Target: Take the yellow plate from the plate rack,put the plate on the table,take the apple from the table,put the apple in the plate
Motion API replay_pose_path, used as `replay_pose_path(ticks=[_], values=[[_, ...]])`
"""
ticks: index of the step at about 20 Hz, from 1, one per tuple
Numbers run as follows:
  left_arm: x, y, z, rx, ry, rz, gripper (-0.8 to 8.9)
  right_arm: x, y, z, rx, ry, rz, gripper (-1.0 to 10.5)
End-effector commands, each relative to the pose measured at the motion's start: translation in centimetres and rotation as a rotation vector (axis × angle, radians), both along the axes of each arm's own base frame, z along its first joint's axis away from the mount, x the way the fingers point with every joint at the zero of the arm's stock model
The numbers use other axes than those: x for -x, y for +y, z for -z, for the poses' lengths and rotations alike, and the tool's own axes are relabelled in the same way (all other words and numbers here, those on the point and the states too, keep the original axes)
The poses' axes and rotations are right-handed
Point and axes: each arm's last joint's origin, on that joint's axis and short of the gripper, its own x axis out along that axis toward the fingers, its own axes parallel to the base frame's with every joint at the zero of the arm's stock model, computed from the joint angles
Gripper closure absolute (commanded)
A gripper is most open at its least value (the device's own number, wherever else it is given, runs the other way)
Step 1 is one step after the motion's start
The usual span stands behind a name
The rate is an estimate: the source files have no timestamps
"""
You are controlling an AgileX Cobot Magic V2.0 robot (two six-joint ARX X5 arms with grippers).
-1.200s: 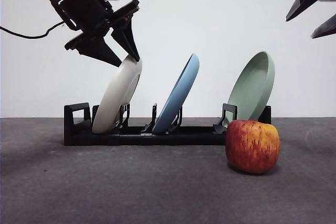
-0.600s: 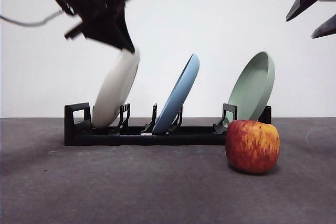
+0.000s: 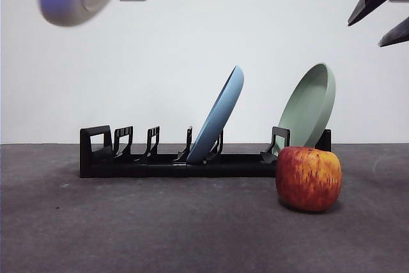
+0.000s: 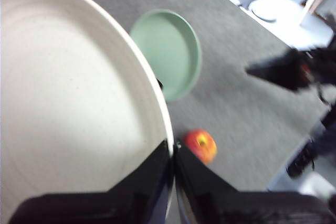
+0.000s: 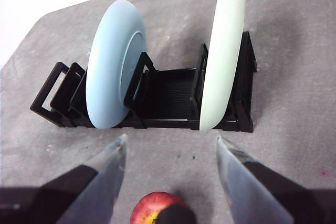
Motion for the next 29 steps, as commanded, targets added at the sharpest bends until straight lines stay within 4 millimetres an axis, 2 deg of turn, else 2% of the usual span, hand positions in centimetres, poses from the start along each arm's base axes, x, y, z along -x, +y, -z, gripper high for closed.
replay_pose_path(ticks=[1, 5, 8, 11, 15, 21, 26, 29], values=[[2.3, 0.1, 0.0, -0.055, 0.0, 0.037, 8.21, -0.1, 0.0, -0.2, 0.008, -0.013, -0.004, 6.6], [5.2, -1.0, 1.0, -0.228, 0.044, 0.015, 8.21, -0.1, 0.0, -0.2, 0.008, -0.012, -0.004, 6.6], [6.2, -3.1, 2.4, -0.344, 0.035, -0.019, 8.22, -0.1, 0.0, -0.2, 0.008, -0.013, -0.003, 6.6], [6.4, -5.9, 5.0, -0.47, 0.029, -0.046, 8.22, -0.1, 0.0, -0.2, 0.008, -0.013, -0.003, 6.6], [5.3, -10.5, 9.2, -0.596, 0.072, 0.007, 8.22, -0.1, 0.0, -0.2, 0.008, -0.013, -0.003, 6.6], [2.0, -16.9, 15.8, -0.752, 0.089, 0.078, 8.22, -0.1, 0.0, -0.2, 0.008, -0.013, -0.003, 6.6], [0.5, -19.5, 21.2, -0.874, 0.16, 0.135, 8.22, -0.1, 0.0, -0.2, 0.008, -0.013, -0.003, 6.6], [0.1, -20.2, 23.1, -0.88, 0.205, 0.164, 8.22, -0.1, 0.0, -0.2, 0.012, -0.015, -0.006, 6.6]])
